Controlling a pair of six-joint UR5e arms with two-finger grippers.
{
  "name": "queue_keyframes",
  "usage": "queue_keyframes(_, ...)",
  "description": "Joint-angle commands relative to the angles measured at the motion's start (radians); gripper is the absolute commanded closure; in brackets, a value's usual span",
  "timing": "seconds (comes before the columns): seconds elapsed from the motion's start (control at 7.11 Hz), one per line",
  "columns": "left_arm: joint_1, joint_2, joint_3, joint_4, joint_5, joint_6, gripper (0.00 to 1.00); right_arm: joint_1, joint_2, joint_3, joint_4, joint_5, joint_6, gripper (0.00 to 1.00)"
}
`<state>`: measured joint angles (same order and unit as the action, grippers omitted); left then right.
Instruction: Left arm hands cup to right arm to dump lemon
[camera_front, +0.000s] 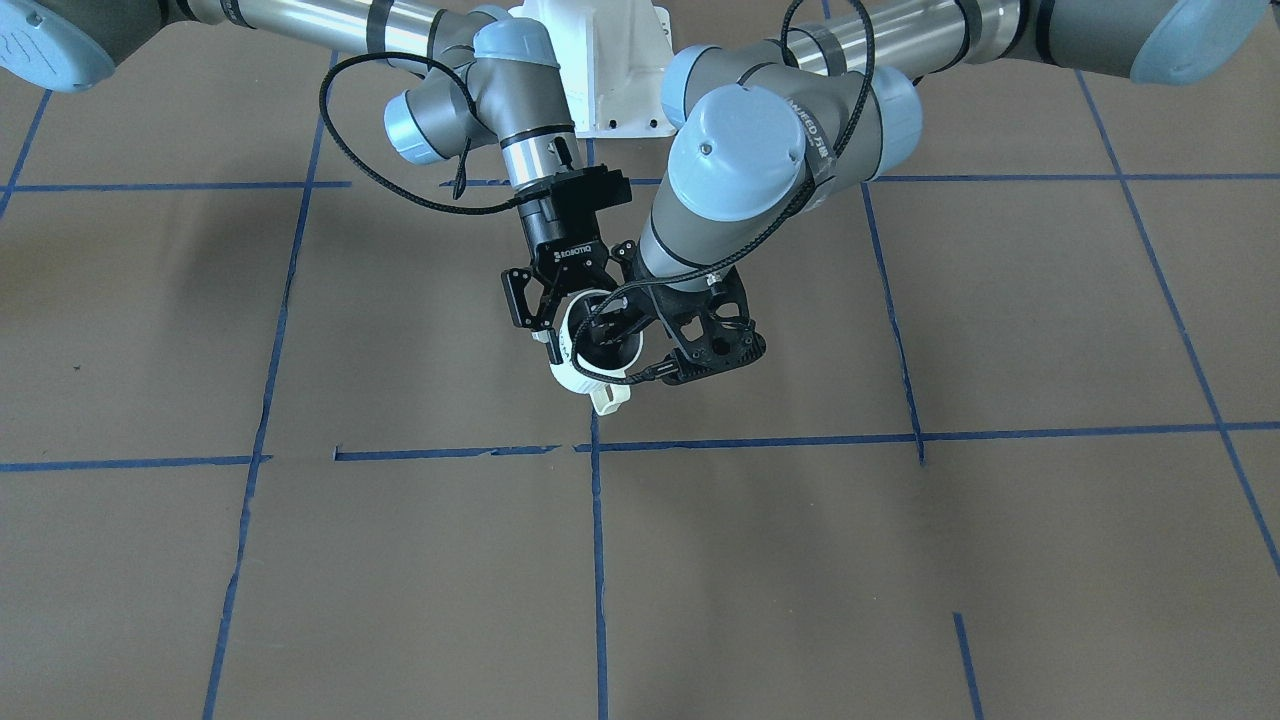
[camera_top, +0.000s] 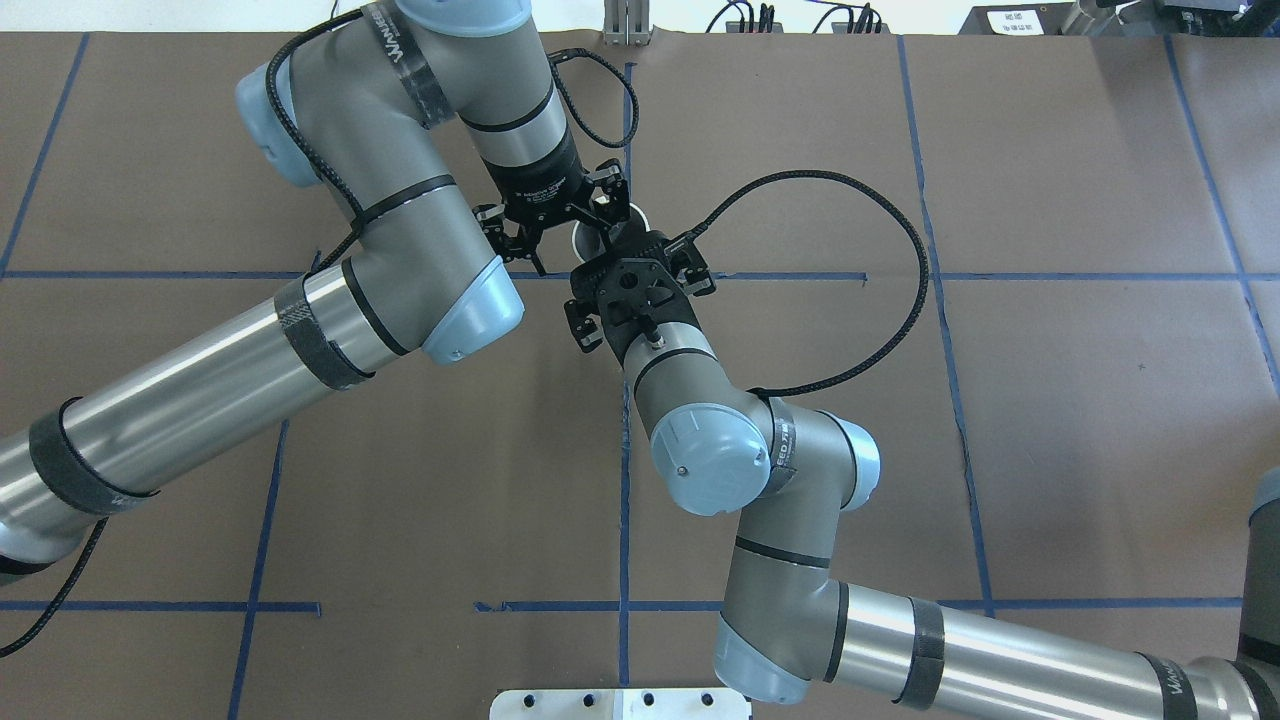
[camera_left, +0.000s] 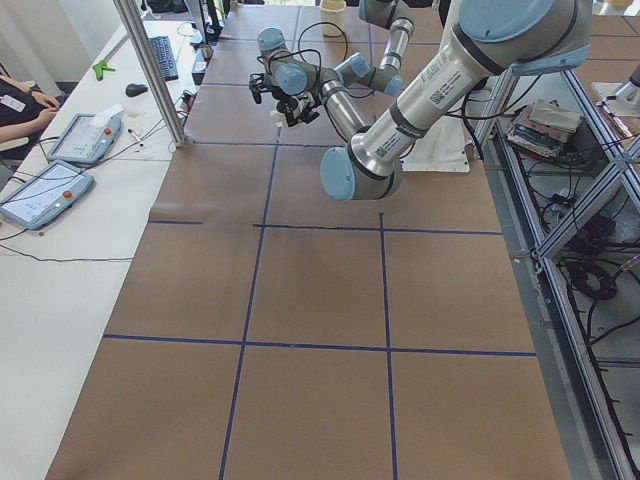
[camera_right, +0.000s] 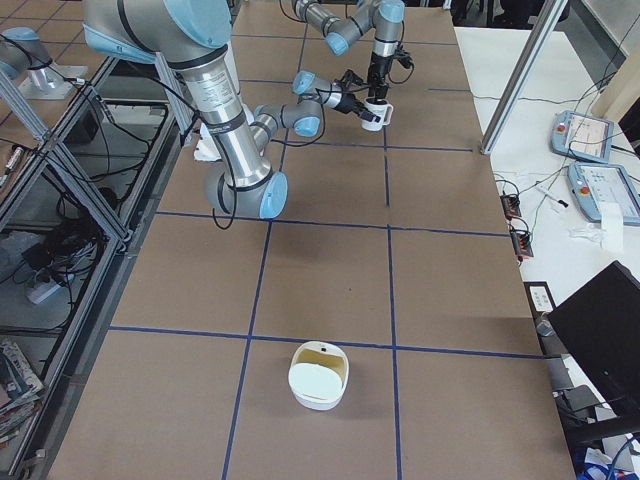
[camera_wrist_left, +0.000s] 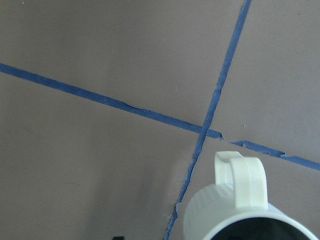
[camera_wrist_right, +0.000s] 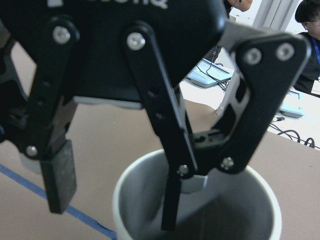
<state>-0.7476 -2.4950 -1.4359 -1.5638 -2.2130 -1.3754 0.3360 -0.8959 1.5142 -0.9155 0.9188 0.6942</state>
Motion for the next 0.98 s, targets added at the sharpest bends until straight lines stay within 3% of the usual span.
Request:
queue_keyframes(0.0, 0.001, 0.001, -0.003, -0.007, -0.001, -0.002, 0.43, -0.002, -0.001, 0.000, 0.000, 0.000, -0.001, 0.56)
queue_keyframes(0.14, 0.002, 0.013, -0.003, -0.033, -0.001, -0.002, 0.47, -0.002, 0.000, 0.000, 0.001, 0.000, -0.001, 0.56)
queue_keyframes(0.28, 0.002, 0.013, -0.003, -0.042, -0.001, -0.029, 0.61, -0.002, 0.000, 0.000, 0.001, 0.000, -0.001, 0.56)
queue_keyframes(0.42, 0.002, 0.013, -0.003, -0.042, -0.001, -0.037, 0.66, -0.002, 0.000, 0.000, 0.001, 0.000, -0.001, 0.56)
queue_keyframes(0.84, 0.005, 0.010, -0.004, -0.042, -0.001, -0.039, 0.67, -0.003, -0.001, 0.000, 0.001, 0.000, -0.001, 0.56)
